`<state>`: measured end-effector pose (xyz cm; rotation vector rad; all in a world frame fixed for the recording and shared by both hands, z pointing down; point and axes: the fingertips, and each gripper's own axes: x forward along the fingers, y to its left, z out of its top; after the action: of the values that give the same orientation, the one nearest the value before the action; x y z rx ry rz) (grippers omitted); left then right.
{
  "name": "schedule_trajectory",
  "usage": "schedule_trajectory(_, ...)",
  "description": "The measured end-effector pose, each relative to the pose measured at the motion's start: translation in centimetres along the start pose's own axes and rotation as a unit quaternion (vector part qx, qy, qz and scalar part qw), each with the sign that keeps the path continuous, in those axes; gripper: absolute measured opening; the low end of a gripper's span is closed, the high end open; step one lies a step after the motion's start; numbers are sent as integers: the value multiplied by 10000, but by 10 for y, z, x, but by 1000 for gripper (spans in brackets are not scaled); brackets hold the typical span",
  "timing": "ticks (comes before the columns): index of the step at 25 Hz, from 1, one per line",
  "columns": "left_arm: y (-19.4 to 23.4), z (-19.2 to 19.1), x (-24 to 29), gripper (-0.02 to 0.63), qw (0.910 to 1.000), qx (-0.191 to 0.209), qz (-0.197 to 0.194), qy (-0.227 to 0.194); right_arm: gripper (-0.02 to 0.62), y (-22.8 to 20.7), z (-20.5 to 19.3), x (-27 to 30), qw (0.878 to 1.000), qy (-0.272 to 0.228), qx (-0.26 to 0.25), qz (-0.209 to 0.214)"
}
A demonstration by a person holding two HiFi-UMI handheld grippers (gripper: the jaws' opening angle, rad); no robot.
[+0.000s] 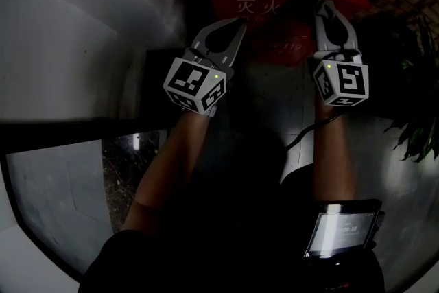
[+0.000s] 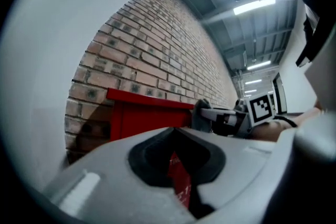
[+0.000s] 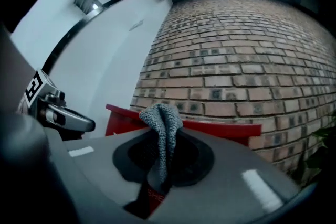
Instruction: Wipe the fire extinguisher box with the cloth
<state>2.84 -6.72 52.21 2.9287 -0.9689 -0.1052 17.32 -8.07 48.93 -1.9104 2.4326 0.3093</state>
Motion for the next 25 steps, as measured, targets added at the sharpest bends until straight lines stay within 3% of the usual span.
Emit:
schedule_trajectory(9, 43, 6, -32, -5, 9985, 25, 539, 15, 34, 120, -22, 54, 9932, 198, 60, 1149)
schedule_trajectory(14, 59, 6, -48, -5, 9978, 167, 629, 102, 34, 186, -56, 77, 9859, 594, -133, 1557)
schedule_trajectory(18, 67, 4, -57, -4, 9975, 181, 673, 145, 34, 205, -82, 85, 9829, 938, -458, 1520)
schedule_trajectory(25, 65, -4, -50, -4, 9981, 146, 564, 185, 34, 168, -97, 72, 9880, 1118, -373, 1001)
